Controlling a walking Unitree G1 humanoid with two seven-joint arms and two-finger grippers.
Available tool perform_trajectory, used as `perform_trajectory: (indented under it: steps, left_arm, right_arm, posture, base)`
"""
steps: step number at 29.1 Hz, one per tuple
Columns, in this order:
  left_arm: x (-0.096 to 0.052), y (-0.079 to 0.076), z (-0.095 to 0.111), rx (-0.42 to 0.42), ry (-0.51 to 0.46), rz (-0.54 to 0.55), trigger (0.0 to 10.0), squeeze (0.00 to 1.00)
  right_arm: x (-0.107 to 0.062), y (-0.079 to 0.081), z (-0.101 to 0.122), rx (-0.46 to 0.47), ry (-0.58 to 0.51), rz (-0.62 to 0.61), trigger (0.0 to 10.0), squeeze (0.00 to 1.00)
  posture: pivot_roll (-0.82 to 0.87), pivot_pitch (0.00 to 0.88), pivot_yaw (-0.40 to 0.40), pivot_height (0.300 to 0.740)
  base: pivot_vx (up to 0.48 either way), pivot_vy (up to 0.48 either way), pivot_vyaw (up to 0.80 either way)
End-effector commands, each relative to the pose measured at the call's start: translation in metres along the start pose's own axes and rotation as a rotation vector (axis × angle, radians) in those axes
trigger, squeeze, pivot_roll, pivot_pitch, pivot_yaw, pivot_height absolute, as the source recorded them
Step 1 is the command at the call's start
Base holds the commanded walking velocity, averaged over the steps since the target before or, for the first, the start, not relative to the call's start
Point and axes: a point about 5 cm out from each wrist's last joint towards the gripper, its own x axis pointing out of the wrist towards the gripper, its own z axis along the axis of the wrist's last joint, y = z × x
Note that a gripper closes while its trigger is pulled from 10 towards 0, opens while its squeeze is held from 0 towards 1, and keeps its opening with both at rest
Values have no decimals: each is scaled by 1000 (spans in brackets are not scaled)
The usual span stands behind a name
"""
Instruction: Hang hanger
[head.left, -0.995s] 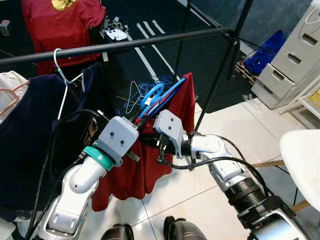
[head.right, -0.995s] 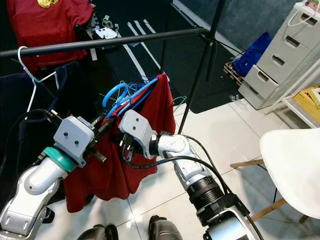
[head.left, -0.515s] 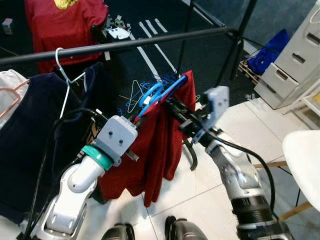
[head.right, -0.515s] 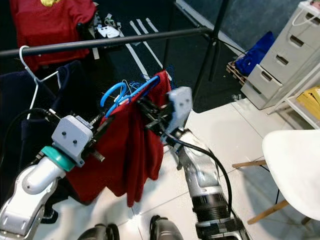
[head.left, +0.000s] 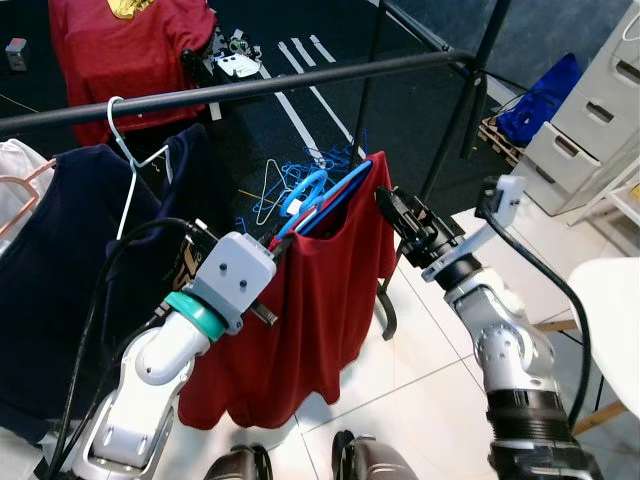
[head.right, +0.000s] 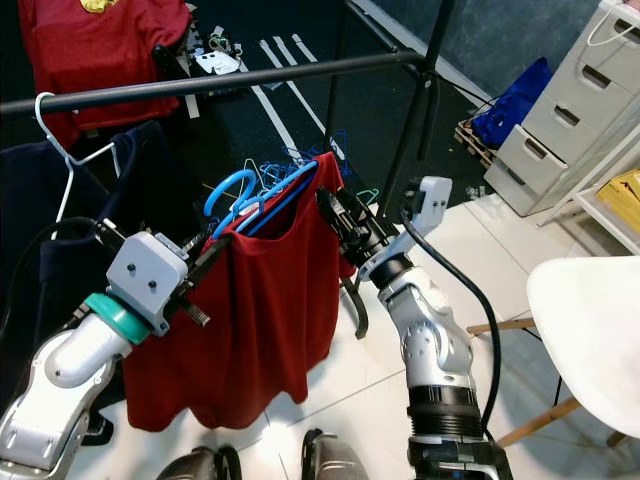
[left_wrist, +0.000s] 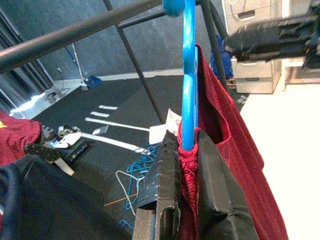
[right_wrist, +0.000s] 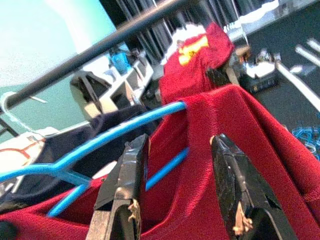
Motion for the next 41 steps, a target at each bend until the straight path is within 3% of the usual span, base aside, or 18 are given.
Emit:
perform_trajectory:
  steps: [1,5,16,23,28,29,31,38,39,41]
  left_arm:
    - [1,1,10,0,-44,-1,10000,0]
    - [4,0,13,-1,-55,-3,10000,0]
    - [4,-2,16,-5,-65,-1,10000,0]
    - [4,-3,17,-7,-63,-3,10000,0]
    - [4,-3,16,-8,-61,-4,10000,0]
    - [4,-3,16,-8,-60,-5,10000,0]
    - [3,-3,16,-8,-59,-6,10000,0]
    - [4,-4,15,-8,-58,-15,10000,0]
    - [4,-4,15,-8,-59,-16,10000,0]
    - [4,-4,15,-8,-59,-17,10000,0]
  right_arm:
    - [-2,-4,-11,21,53,-22,10000,0]
    - [6,-16,-31,-38,147,-143,10000,0]
    - [18,-20,-38,-55,225,-145,10000,0]
    - [35,-1,-25,-179,209,58,10000,0]
    - [35,0,-23,-195,188,51,10000,0]
    - [34,0,-23,-188,167,38,10000,965]
    - [33,0,-22,-174,152,28,10000,1000]
    - [26,-10,-29,-145,160,-22,10000,1000]
    - [25,-13,-29,-132,162,-25,10000,0]
    - [25,-14,-29,-123,163,-26,10000,0]
  posture:
    - [-63,50,16,740]
    - [-52,52,12,740]
    - [-41,55,9,740]
    - [-38,55,6,740]
    - [-38,55,6,740]
    - [-45,55,8,740]
    - [-45,55,8,740]
    - [-51,51,13,740]
    - [-50,50,14,740]
    - [-50,50,14,740]
  base:
    - [0,0,0]
    - [0,0,0]
    - [0,0,0]
    - [0,0,0]
    - [0,0,0]
    - [0,0,0]
    - [0,0,0]
    - [0,0,0]
    - [0,0,0]
    - [0,0,0]
